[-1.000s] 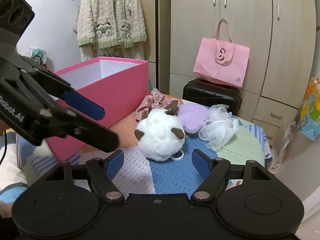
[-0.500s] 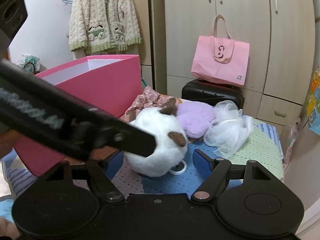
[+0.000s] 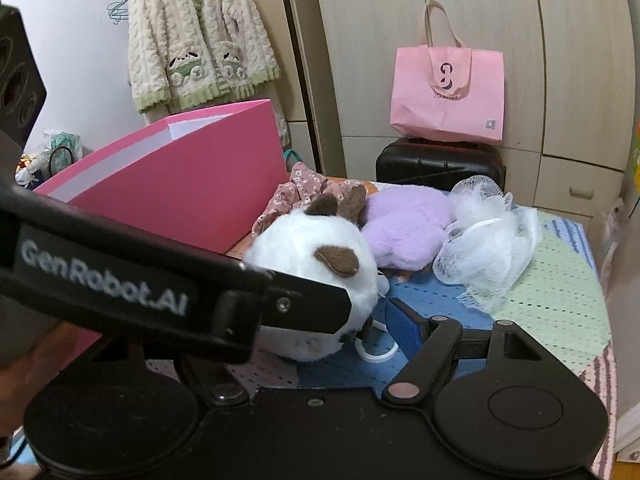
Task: Organize soft objects
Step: 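Close the left tool around the white plush toy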
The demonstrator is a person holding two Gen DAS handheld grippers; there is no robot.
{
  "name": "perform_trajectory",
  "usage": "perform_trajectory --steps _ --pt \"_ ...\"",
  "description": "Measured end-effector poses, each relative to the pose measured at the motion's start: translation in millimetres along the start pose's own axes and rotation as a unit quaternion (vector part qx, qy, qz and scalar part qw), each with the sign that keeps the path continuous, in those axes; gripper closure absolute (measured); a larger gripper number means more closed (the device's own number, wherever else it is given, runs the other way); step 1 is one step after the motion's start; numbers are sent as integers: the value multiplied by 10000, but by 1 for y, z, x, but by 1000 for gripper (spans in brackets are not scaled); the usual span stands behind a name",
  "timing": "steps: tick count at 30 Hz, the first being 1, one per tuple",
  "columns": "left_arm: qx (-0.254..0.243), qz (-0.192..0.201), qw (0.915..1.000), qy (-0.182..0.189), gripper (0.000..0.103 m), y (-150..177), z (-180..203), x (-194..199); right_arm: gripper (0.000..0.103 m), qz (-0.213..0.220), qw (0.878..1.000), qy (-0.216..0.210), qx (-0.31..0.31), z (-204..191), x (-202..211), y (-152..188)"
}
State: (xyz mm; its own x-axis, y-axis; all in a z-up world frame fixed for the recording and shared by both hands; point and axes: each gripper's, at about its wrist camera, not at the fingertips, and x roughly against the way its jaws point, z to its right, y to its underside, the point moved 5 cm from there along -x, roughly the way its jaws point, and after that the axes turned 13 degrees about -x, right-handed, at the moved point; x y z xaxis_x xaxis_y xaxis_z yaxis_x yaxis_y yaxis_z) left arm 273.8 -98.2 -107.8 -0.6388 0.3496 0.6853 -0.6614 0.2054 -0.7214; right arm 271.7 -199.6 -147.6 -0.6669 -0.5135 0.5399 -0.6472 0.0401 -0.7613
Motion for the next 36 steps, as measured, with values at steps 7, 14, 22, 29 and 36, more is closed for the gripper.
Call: perform_trajectory --steps 7,14,22,29,36 --pt "-74 43 10000 -21 43 7 3 -2 33 -28 9997 -231 -68 0 -2 3" --pt "-73 151 9999 0 44 11 6 4 36 42 9999 -146 -44 -5 4 6" --pt "-98 241 9996 129 44 19 8 14 36 115 9994 -63 -308 -10 14 11" --pt "-143 248 9991 307 44 28 12 26 35 195 9989 116 -406 -19 26 20" --pt "-252 377 9980 435 44 35 19 43 35 296 9978 190 -557 -26 43 27"
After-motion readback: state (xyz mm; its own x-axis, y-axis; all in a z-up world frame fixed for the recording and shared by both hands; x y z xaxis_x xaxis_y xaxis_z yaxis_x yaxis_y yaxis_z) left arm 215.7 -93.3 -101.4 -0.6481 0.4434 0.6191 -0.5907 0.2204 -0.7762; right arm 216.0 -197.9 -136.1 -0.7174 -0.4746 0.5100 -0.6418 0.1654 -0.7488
